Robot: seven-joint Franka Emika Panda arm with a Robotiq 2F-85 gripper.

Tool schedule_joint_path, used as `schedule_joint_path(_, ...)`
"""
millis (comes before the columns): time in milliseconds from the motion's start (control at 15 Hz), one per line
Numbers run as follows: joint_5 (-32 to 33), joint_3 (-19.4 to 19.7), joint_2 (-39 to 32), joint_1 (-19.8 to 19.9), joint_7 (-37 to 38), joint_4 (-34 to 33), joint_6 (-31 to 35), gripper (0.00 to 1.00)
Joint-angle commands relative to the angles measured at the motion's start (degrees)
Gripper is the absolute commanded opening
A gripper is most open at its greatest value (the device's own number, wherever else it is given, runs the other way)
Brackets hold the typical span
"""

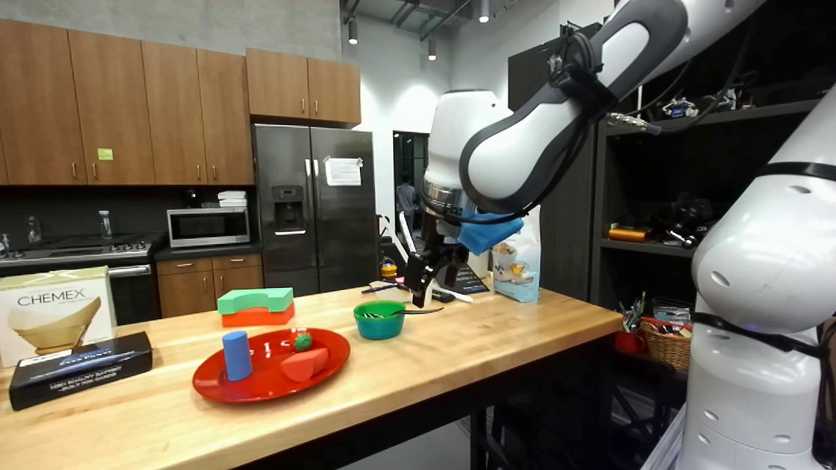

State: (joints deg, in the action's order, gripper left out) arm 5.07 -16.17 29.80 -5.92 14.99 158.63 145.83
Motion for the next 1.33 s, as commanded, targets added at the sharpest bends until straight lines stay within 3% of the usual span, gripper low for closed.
schedule_joint_path(0,-0.38,0.34,-0.35,-1.18,-0.30,0.49,0.88,1.00)
schedule_joint_path(333,1.37,-1.79,-1.86,-0.27,2.32,0.30,3.81,1.00)
schedule_joint_path(800,17.26,-12.71,-0.73,9.80,16.64,0.16,3.82,1.00)
schedule_joint_path(1267,23.66,-15.80,-1.15,12.10,22.77,0.18,4.26,1.00)
